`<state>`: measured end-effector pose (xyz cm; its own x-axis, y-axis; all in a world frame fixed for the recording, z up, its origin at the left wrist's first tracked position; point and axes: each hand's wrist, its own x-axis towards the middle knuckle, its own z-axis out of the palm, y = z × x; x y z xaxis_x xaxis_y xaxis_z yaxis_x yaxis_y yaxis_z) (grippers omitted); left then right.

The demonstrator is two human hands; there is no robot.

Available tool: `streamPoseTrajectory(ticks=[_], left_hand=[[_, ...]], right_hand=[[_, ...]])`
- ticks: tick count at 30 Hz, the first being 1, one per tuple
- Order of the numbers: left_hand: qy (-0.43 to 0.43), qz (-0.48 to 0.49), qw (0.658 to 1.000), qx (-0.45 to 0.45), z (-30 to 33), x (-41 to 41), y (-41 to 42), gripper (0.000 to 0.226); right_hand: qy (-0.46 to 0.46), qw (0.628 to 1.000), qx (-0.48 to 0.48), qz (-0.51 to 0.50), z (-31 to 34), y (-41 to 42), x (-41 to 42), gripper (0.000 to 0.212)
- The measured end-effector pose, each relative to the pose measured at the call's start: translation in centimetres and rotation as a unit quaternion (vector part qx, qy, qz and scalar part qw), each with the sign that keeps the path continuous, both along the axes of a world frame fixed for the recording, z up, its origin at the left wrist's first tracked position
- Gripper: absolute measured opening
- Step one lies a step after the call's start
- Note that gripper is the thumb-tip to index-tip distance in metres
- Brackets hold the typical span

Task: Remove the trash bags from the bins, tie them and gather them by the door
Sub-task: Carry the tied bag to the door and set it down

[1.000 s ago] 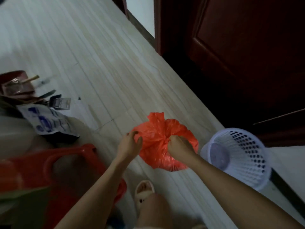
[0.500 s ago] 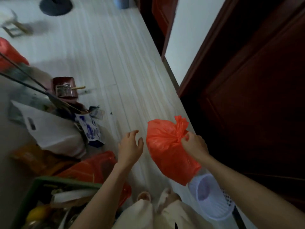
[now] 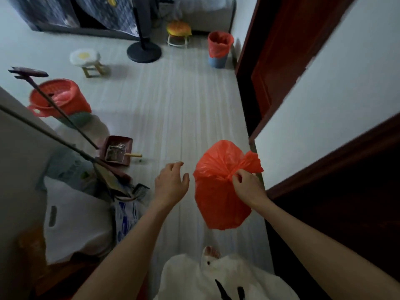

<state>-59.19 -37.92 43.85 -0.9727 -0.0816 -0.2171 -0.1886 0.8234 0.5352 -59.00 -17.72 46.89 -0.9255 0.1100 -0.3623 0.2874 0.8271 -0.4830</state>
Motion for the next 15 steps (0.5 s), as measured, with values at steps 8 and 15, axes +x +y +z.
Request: streamPoseTrajectory(ticks=[8, 15], left_hand=[[-0.004, 0.112, 0.994, -0.011, 1.4, -15.8, -6.9, 0.045], [-0.014, 0.163, 0.986, -0.015, 1.4, -37.2, -17.4, 0.046]], right_hand=[[0.006, 0.997, 0.000, 0.076, -0.8, -6.8, -22.9, 0.025], [-0.002, 0.994, -0.041, 0.100, -1.6, -17.0, -46.1, 0.025]])
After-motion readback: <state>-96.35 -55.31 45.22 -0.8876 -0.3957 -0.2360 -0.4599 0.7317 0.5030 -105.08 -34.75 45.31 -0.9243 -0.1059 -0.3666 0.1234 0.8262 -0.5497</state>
